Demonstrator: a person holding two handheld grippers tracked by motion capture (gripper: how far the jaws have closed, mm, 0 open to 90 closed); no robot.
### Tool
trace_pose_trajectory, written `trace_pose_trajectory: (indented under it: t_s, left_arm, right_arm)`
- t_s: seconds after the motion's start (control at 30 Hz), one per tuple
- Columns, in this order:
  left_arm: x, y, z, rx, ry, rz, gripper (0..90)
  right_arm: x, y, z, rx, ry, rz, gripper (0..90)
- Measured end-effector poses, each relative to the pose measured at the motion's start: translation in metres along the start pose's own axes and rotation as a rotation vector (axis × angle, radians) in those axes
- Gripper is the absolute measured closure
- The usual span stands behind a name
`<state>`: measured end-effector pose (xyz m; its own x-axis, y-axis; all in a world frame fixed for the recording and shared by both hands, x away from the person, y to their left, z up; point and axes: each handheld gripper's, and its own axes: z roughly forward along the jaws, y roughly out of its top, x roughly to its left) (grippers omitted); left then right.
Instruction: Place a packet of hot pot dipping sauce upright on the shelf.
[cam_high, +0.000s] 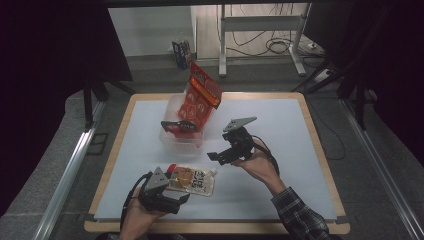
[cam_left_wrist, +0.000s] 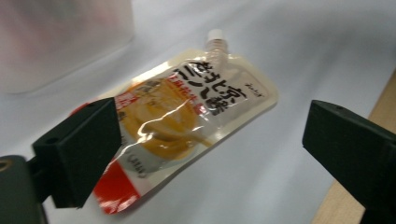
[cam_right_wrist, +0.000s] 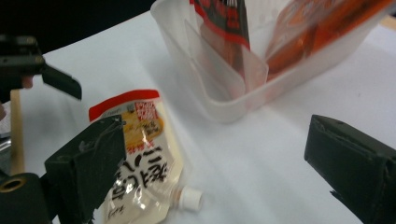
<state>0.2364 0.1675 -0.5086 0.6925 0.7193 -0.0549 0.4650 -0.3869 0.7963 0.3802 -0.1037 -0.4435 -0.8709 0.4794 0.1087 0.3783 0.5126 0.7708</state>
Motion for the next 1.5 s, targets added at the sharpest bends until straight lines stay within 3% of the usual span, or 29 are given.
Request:
trace_pose_trajectory:
  t_s: [0.1, 0.23, 0.3, 0.4, 0.5, 0.57, 0.6, 0.73, 0.8, 0.9, 1.1, 1.27, 1.37, 1.5]
  left_arm:
    - [0.004, -0.001, -0.003, -0.008, 0.01, -0.018, 8.8]
    - [0.007, -0.002, -0.005, -0.006, 0.018, -0.005, 13.2]
    - [0.007, -0.002, -0.006, -0.003, 0.022, 0.008, 15.6]
    - [0.009, -0.004, -0.007, 0.004, 0.037, 0.025, 17.9]
    - [0.013, -0.006, -0.01, 0.001, 0.049, 0.029, 20.8]
    - [0.015, -0.007, -0.011, -0.002, 0.05, 0.028, 24.0]
    - [0.019, -0.008, -0.012, -0.006, 0.049, 0.02, 26.5]
    - [0.031, -0.012, -0.018, -0.022, 0.054, -0.024, 37.9]
    - [0.037, -0.014, -0.02, -0.032, 0.056, -0.045, 44.5]
    - [0.043, -0.016, -0.02, -0.046, 0.054, -0.081, 53.0]
    - [0.047, -0.015, -0.012, -0.03, 0.069, -0.085, 67.7]
    - [0.054, -0.012, -0.005, -0.033, 0.087, -0.088, 81.6]
    - [0.059, -0.011, 0.001, -0.025, 0.09, -0.09, 89.2]
    - [0.065, -0.006, 0.009, -0.017, 0.096, -0.074, 90.0]
  right_arm:
    - [0.001, -0.011, -0.003, -0.001, 0.014, 0.027, 5.6]
    - [0.002, -0.026, -0.006, 0.028, 0.017, 0.049, 7.1]
    - [0.003, -0.033, -0.008, 0.048, -0.006, 0.053, 13.7]
    - [0.004, -0.04, -0.012, 0.052, 0.001, 0.087, 26.9]
    - [0.005, -0.046, -0.015, 0.052, -0.002, 0.088, 40.8]
    - [0.005, -0.047, -0.015, 0.057, 0.0, 0.078, 44.2]
    - [0.008, -0.051, -0.016, 0.074, -0.018, 0.06, 53.2]
    - [0.016, -0.058, -0.018, 0.103, -0.052, 0.006, 67.1]
    - [0.019, -0.061, -0.02, 0.114, -0.045, -0.007, 71.3]
    - [0.022, -0.068, -0.022, 0.136, -0.031, -0.017, 74.8]
    - [0.026, -0.083, -0.03, 0.158, -0.024, 0.002, 85.5]
    - [0.032, -0.093, -0.043, 0.149, -0.03, -0.006, 85.8]
    - [0.033, -0.102, -0.053, 0.142, -0.053, -0.004, 76.8]
    - [0.031, -0.114, -0.064, 0.121, -0.091, -0.008, 60.8]
